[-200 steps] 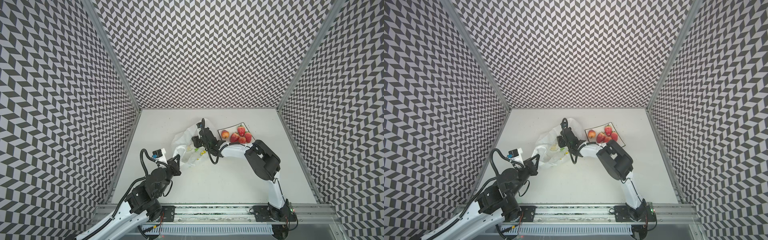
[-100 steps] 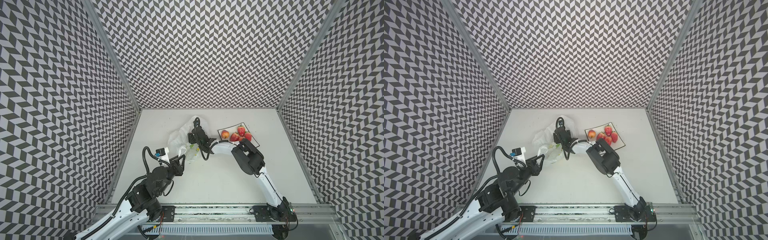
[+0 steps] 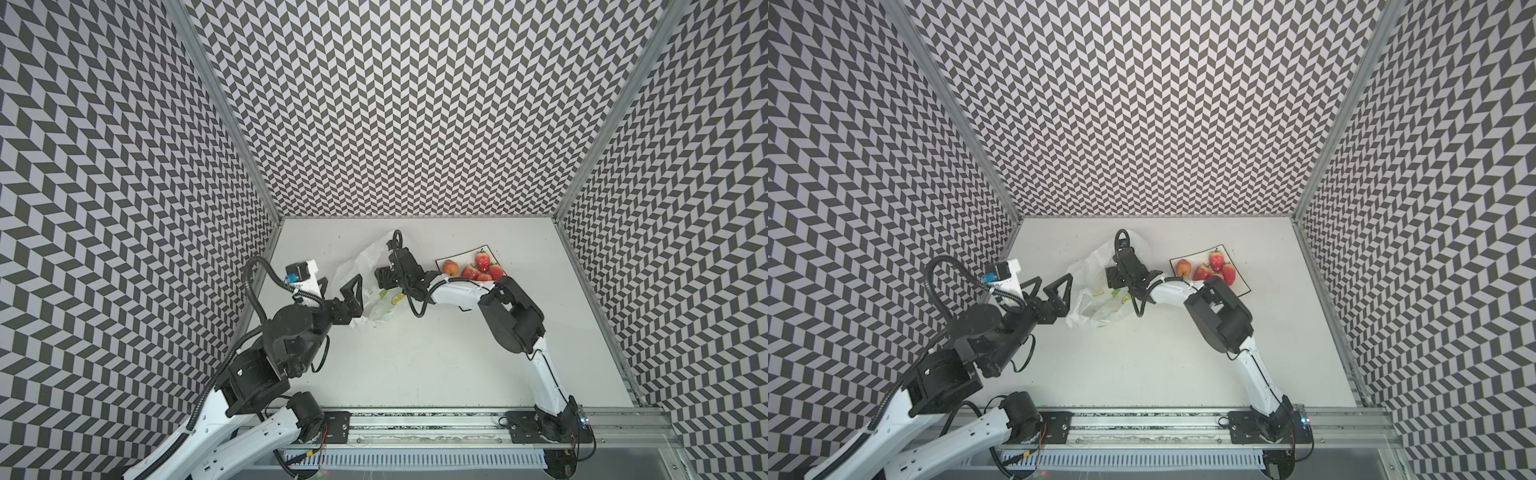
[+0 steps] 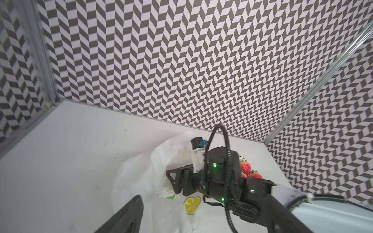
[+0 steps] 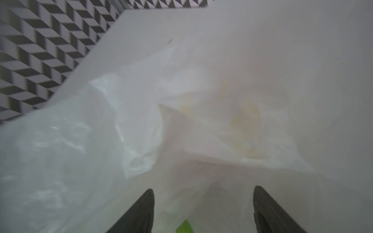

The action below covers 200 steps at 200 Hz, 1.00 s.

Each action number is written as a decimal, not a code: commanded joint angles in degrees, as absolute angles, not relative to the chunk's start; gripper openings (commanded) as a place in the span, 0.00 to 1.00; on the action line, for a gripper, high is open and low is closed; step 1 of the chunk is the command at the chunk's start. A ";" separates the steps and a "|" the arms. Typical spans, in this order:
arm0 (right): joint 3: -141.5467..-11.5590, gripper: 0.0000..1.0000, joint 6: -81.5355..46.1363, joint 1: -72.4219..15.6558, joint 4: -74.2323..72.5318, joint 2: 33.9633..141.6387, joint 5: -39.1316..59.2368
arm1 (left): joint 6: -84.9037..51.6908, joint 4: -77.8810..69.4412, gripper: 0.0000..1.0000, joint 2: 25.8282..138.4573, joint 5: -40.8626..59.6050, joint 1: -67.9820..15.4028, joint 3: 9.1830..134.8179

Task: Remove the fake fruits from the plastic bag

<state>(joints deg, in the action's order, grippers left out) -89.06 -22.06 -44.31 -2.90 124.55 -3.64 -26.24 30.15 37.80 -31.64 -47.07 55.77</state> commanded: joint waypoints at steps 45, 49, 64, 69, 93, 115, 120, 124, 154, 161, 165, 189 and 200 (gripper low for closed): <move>-74.53 0.68 -34.11 -37.43 -1.58 104.66 13.62 | 0.83 31.17 0.93 58.98 -7.38 -31.57 67.85; -73.45 0.68 -34.18 -37.25 -1.66 103.61 13.56 | 2.55 31.63 0.93 60.50 -6.85 -31.51 68.63; -69.86 0.67 -34.57 -36.37 -2.13 99.84 12.88 | 8.59 34.18 0.93 66.12 -6.71 -31.60 71.27; -68.85 0.67 -34.55 -36.01 -2.25 98.84 12.77 | 10.16 35.02 0.94 67.85 -6.94 -31.49 72.17; -66.29 0.67 -33.77 -34.41 -2.12 95.25 12.17 | 15.57 38.49 0.95 75.48 -5.54 -29.49 74.14; -66.42 0.67 -32.54 -33.79 -1.13 94.02 11.45 | 18.73 39.46 0.98 81.67 -2.92 -27.12 75.02; -66.38 0.67 -32.31 -33.75 -1.02 93.84 11.24 | 19.45 39.46 0.99 83.26 -2.80 -26.54 75.21; -66.35 0.67 -32.30 -33.73 -0.92 93.70 11.18 | 19.98 39.40 1.00 84.37 -3.12 -26.15 75.38; -66.05 0.67 -31.60 -33.42 -0.36 92.28 11.51 | 22.86 36.12 1.00 92.23 -6.26 -22.16 77.32; -66.05 0.67 -31.31 -33.40 -0.03 91.95 11.43 | 23.48 35.40 1.00 93.64 -6.46 -21.46 78.12; -66.09 0.67 -31.07 -33.40 0.18 91.79 11.43 | 23.64 34.87 1.00 94.37 -6.56 -21.19 78.57; -65.38 0.67 -30.50 -33.22 0.45 90.56 10.83 | 25.35 33.90 1.00 99.44 -5.74 -19.99 81.48; -65.11 0.67 -30.40 -33.14 0.49 90.32 10.64 | 25.58 34.00 1.00 101.70 -5.25 -19.44 83.00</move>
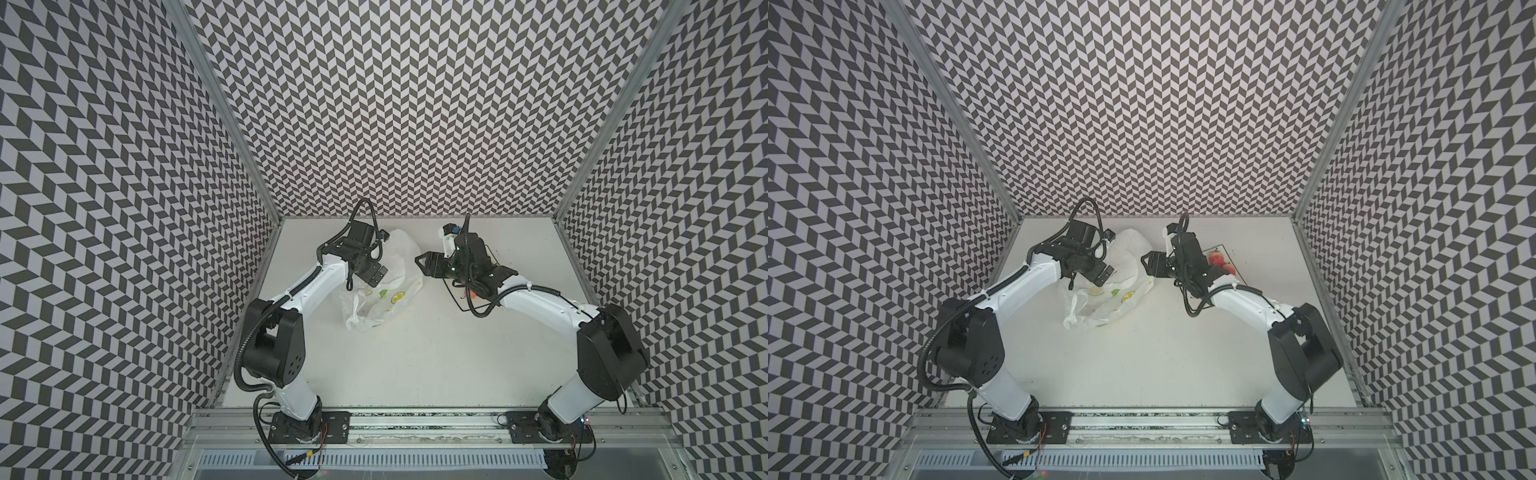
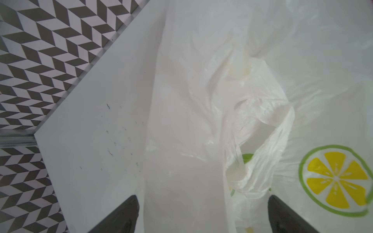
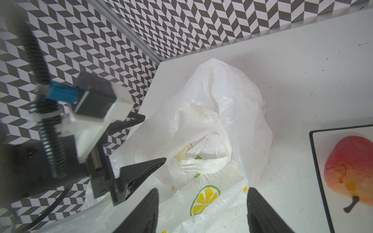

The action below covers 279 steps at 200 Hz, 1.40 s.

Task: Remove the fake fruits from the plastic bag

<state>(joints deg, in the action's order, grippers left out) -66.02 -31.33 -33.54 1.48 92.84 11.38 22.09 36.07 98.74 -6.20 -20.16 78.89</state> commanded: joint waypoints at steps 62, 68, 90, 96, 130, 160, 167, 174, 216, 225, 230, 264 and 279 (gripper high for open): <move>-64.69 0.66 -29.14 -33.07 -0.11 90.44 11.69 | 26.10 34.27 0.49 108.60 1.72 -16.62 88.69; -64.68 0.65 -28.99 -33.11 -0.34 90.52 11.90 | 26.19 34.36 0.42 108.80 2.50 -16.44 89.05; -64.85 0.63 -27.98 -33.05 -1.10 91.03 13.28 | 26.02 34.98 0.18 108.87 5.96 -16.08 90.60; -64.93 0.63 -27.70 -33.05 -1.43 91.29 13.80 | 25.95 34.90 0.13 108.61 6.58 -16.00 90.75; -64.38 0.60 -26.85 -34.00 -4.58 92.70 17.52 | 24.67 30.91 0.00 103.82 9.99 -16.00 87.98; -64.17 0.59 -25.70 -35.83 -5.37 94.23 17.88 | 22.83 24.01 0.00 96.45 14.38 -16.15 80.87; -63.99 0.59 -25.67 -36.14 -5.48 94.31 17.93 | 22.19 22.40 0.00 94.62 15.48 -16.21 79.29; -63.74 0.58 -25.47 -36.36 -5.51 94.31 17.76 | 21.37 20.79 0.00 92.76 16.78 -16.17 77.39; -62.66 0.52 -21.60 -39.46 -6.17 94.68 15.53 | 16.31 11.79 0.00 85.18 18.88 -16.13 68.43; -63.15 0.50 -21.15 -40.38 -6.39 95.67 15.08 | 15.85 11.80 0.00 85.38 19.28 -16.17 67.93; -63.54 0.50 -21.14 -40.87 -6.46 96.33 14.79 | 15.70 11.96 0.00 85.65 19.40 -16.12 67.77; -65.64 0.59 -25.42 -42.86 -6.86 100.79 9.56 | 13.52 10.80 0.00 86.13 20.11 -16.00 66.94; -66.40 0.62 -27.23 -43.58 -8.40 103.60 7.60 | 13.19 10.54 0.00 86.31 20.27 -16.00 66.87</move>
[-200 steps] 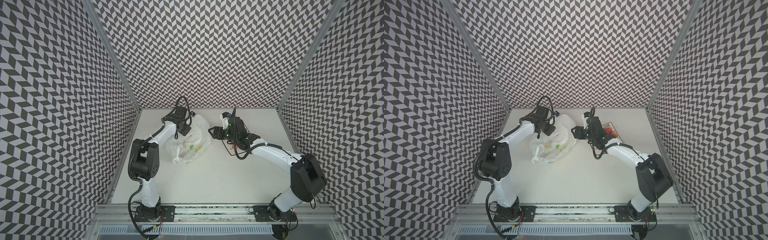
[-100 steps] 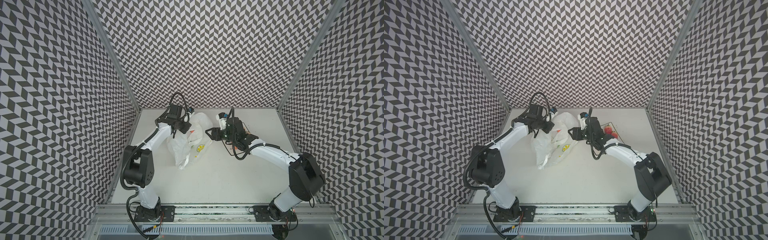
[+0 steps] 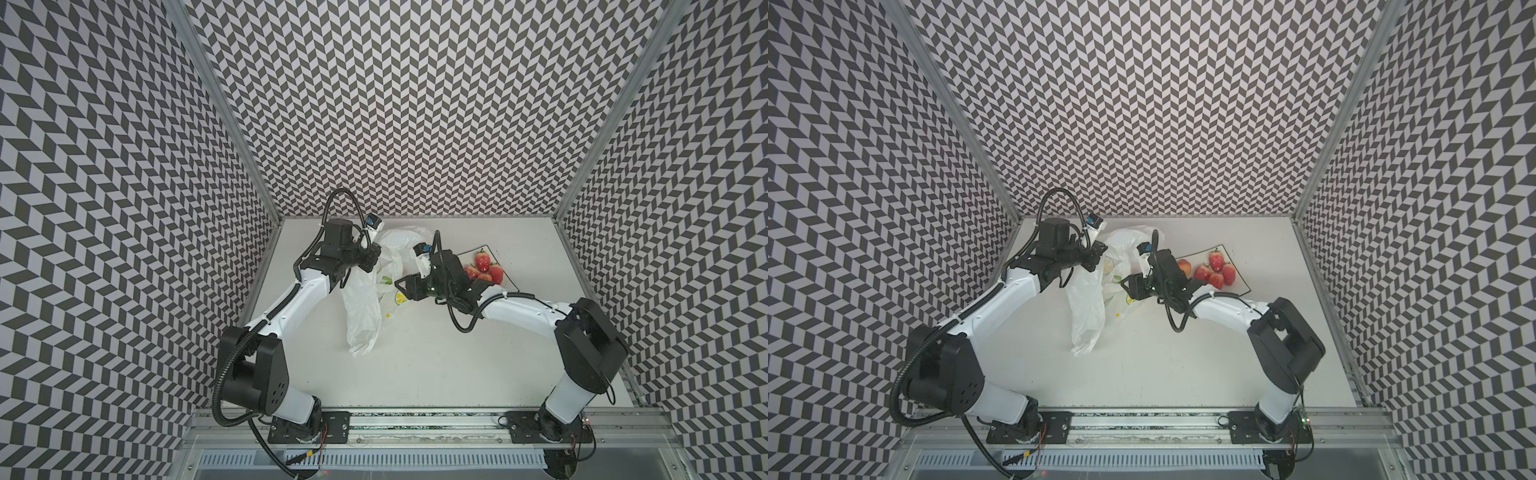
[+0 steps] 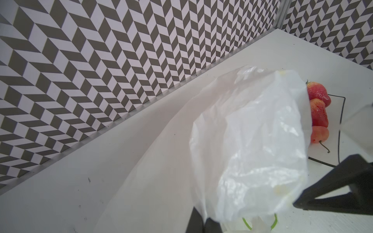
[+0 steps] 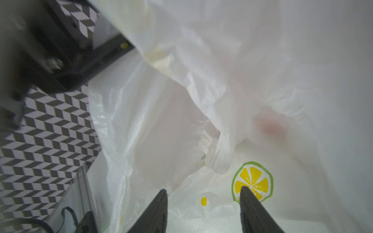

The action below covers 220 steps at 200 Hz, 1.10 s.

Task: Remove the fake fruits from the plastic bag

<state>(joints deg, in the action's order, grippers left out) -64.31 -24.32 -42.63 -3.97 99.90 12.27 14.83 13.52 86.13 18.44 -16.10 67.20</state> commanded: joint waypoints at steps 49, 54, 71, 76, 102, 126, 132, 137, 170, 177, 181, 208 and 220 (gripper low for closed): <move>-73.62 0.54 -30.14 -43.83 -12.57 113.58 5.03 | 12.38 9.77 0.00 86.24 19.69 -15.26 65.92; -74.33 0.50 -29.98 -43.77 -12.61 114.41 4.34 | 12.07 9.47 0.00 86.16 19.69 -15.00 65.65; -74.75 0.26 -28.55 -43.34 -13.62 114.80 2.73 | 10.97 7.78 0.00 85.70 19.52 -13.96 64.76; -74.52 0.19 -27.67 -43.18 -13.65 114.09 2.37 | 10.61 7.26 0.00 85.46 19.51 -13.56 64.45; -72.87 0.00 -21.21 -41.90 -11.90 108.32 2.91 | 8.49 2.75 0.00 84.32 19.44 -11.12 61.81; -73.06 0.00 -14.92 -38.98 -5.55 101.69 7.49 | 7.95 0.55 0.00 82.82 19.51 -9.31 59.56; -73.27 0.00 -13.85 -38.33 -3.85 100.02 8.47 | 7.83 -0.08 0.00 82.40 19.66 -8.88 58.69; -73.45 0.00 -12.79 -37.82 -2.77 98.76 9.26 | 7.55 -0.61 0.00 82.06 19.90 -8.48 58.03; -76.87 0.00 -7.86 -37.01 2.04 92.80 15.67 | 5.67 -5.12 0.00 79.25 20.76 -7.68 53.86; -78.27 0.00 -7.61 -37.00 3.22 92.34 17.53 | 5.10 -6.04 0.00 78.82 20.87 -7.66 52.92; -79.10 0.00 -7.61 -37.02 3.86 92.24 18.08 | 4.88 -6.49 0.00 78.61 20.92 -7.71 52.49; -78.72 0.00 -8.50 -37.00 5.87 91.85 16.25 | 4.20 -7.53 0.00 77.43 21.28 -7.43 50.73; -75.79 0.00 -9.27 -36.91 4.68 91.85 14.36 | 4.46 -7.48 0.00 76.96 21.27 -7.22 50.25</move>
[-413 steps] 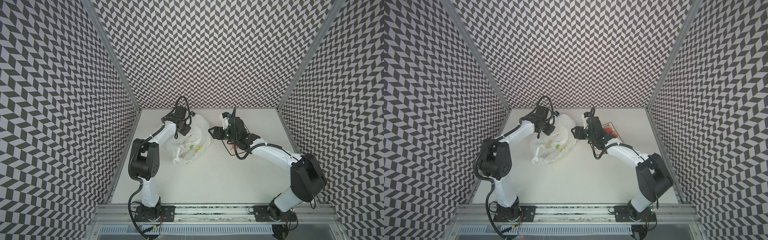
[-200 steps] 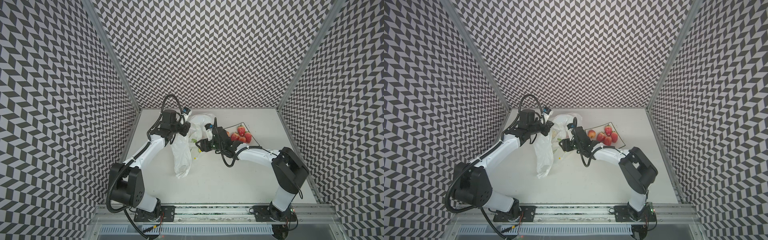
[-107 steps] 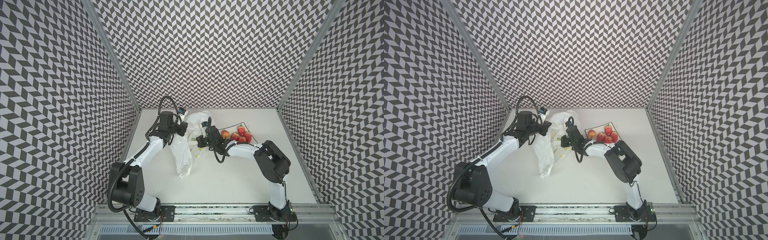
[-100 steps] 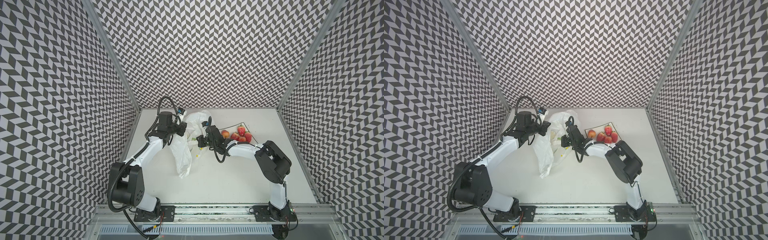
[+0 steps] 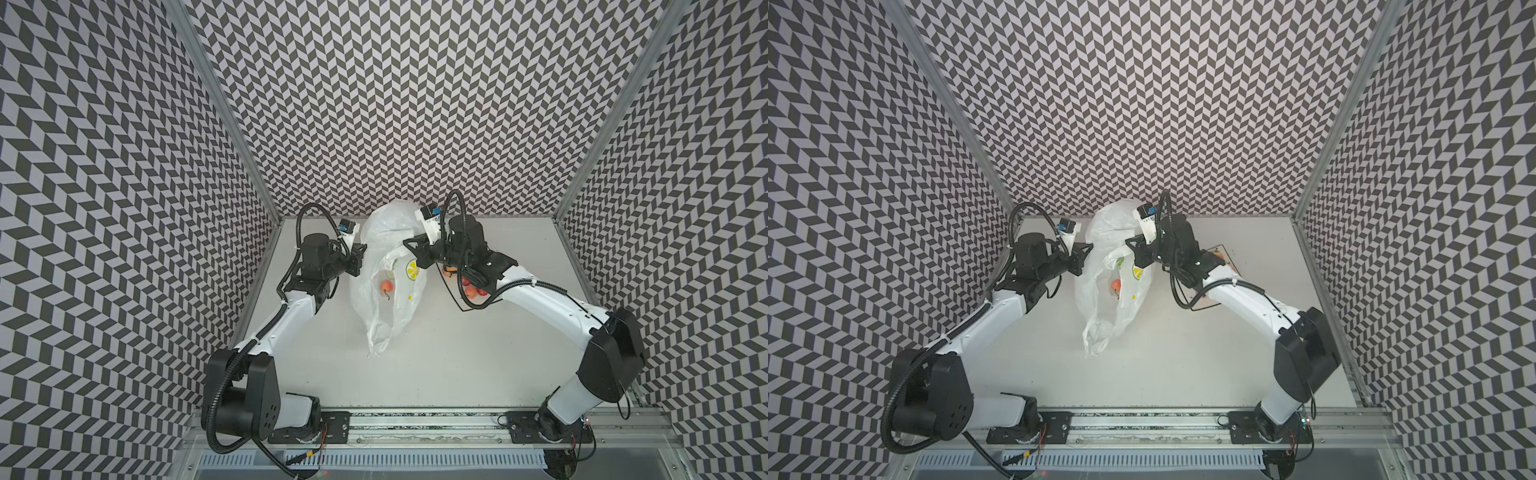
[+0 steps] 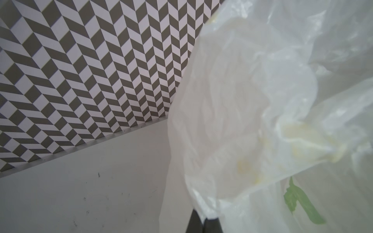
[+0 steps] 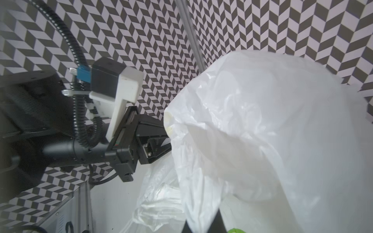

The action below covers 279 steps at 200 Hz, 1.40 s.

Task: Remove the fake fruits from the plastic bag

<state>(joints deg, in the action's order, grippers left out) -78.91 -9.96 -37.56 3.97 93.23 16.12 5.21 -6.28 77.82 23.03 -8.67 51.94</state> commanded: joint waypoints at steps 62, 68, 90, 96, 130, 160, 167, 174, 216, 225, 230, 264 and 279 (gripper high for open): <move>-68.36 0.02 -11.56 -36.85 5.90 95.40 8.06 | 7.83 -5.80 0.00 76.19 23.42 -6.84 50.19; -67.88 0.04 -11.81 -36.88 5.90 95.37 7.75 | 7.84 -5.72 0.00 76.36 23.62 -6.84 50.13; -67.78 0.22 -12.23 -36.90 6.89 94.01 7.49 | 8.11 -5.28 0.00 76.98 23.90 -6.90 49.90; -67.99 0.30 -12.31 -36.83 7.50 93.16 7.39 | 8.31 -5.27 0.00 77.12 23.91 -6.86 49.90; -67.61 0.60 -9.25 -36.88 12.30 84.89 10.18 | 9.73 -4.32 0.00 77.78 24.60 -6.81 50.13; -59.46 0.56 -1.95 -39.33 6.21 76.66 14.37 | 10.24 -4.31 0.00 78.12 26.29 -6.84 50.20; -56.64 0.53 0.56 -40.90 2.24 75.98 14.41 | 10.21 -4.31 0.00 78.30 26.63 -6.77 50.22; -54.08 0.50 2.45 -42.48 -2.78 75.91 13.65 | 10.31 -4.37 0.00 78.55 27.15 -6.68 50.24; -55.62 0.33 9.88 -47.60 -18.35 88.87 7.24 | 11.63 -2.44 0.00 80.06 29.46 -6.68 51.82; -57.57 0.33 11.49 -48.17 -18.51 92.12 6.78 | 11.96 -1.90 0.00 80.36 29.87 -6.70 52.09; -57.99 0.32 12.45 -48.47 -19.49 93.67 6.84 | 12.20 -1.56 0.00 80.54 30.09 -6.74 52.33; -59.73 0.38 15.67 -49.56 -28.63 103.01 8.59 | 13.25 0.32 0.00 82.06 31.31 -6.76 53.52; -62.52 0.44 15.09 -49.78 -29.73 107.15 8.54 | 13.25 0.81 0.00 82.59 32.08 -6.77 53.92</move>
<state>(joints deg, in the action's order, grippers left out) -58.08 12.40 -49.15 -20.03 102.67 8.45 11.75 -1.08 81.80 29.54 -7.07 51.57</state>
